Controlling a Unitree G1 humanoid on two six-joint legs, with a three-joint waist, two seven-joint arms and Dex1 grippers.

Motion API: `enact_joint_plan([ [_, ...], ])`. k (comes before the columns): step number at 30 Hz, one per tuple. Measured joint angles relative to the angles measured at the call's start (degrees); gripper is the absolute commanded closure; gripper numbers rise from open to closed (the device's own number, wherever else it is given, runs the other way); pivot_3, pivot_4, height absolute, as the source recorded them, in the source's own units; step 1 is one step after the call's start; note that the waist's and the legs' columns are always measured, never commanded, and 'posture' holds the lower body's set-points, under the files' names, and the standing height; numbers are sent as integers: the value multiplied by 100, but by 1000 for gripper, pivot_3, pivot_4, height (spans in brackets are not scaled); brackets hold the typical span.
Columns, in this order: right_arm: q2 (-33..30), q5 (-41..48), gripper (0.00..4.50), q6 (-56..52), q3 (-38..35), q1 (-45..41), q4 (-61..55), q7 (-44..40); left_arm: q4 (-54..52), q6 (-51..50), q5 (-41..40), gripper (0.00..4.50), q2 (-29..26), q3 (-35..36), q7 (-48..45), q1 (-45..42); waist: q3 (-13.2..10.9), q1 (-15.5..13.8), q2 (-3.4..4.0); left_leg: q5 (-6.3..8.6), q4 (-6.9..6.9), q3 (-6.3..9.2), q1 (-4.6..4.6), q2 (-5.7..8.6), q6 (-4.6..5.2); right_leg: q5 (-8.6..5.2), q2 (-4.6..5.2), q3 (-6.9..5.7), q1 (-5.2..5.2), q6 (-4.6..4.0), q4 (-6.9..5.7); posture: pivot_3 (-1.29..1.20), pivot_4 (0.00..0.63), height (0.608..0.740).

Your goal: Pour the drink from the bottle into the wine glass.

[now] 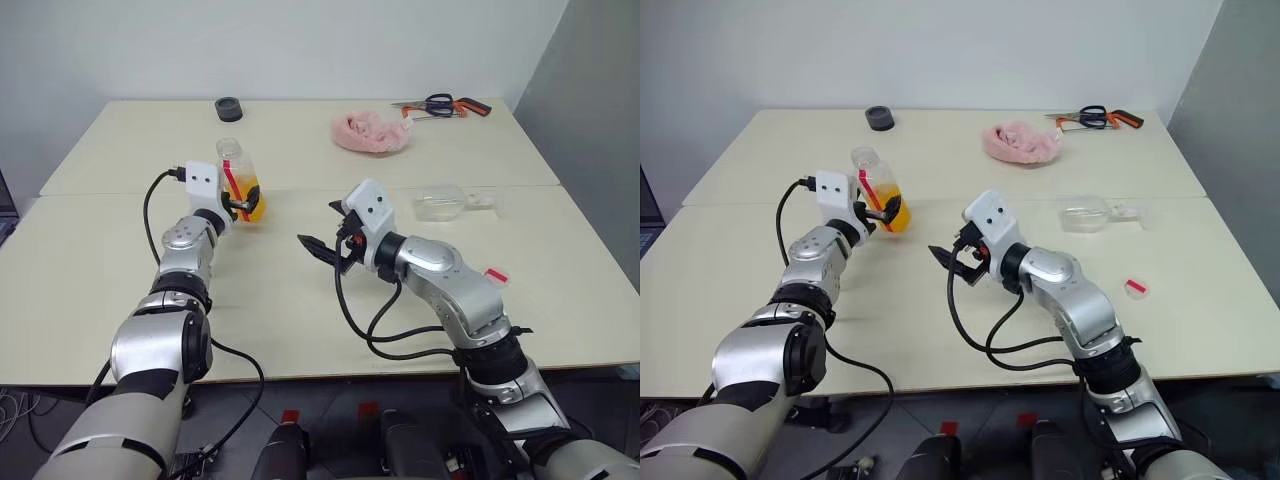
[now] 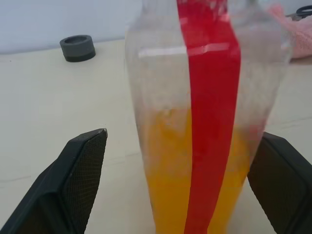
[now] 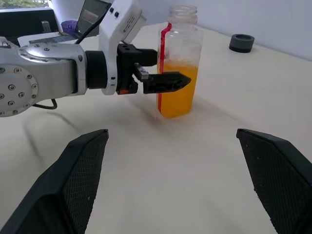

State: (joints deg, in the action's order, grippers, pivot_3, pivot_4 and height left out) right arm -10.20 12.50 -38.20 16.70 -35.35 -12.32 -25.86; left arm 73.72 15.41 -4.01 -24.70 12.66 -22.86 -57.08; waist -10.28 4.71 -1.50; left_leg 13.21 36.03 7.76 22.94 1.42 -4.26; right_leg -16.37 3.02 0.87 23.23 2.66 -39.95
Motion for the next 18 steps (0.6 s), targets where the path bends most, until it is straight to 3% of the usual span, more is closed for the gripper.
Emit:
enact_joint_plan([
  [6,-174,-1,0,-110,-80,336,-281,7,-267,123,24,41,-44,-13,-41,218,0,-3,0,0,0,-1,0,0,0,0,0,1,0,0,0,0,150,740],
  [18,-847,54,0,-209,-551,1543,-1431,-8,-1846,201,-15,41,-301,-159,-858,1338,1,-22,-1,0,-2,-3,0,-2,1,0,1,4,-3,0,3,0,150,740],
])
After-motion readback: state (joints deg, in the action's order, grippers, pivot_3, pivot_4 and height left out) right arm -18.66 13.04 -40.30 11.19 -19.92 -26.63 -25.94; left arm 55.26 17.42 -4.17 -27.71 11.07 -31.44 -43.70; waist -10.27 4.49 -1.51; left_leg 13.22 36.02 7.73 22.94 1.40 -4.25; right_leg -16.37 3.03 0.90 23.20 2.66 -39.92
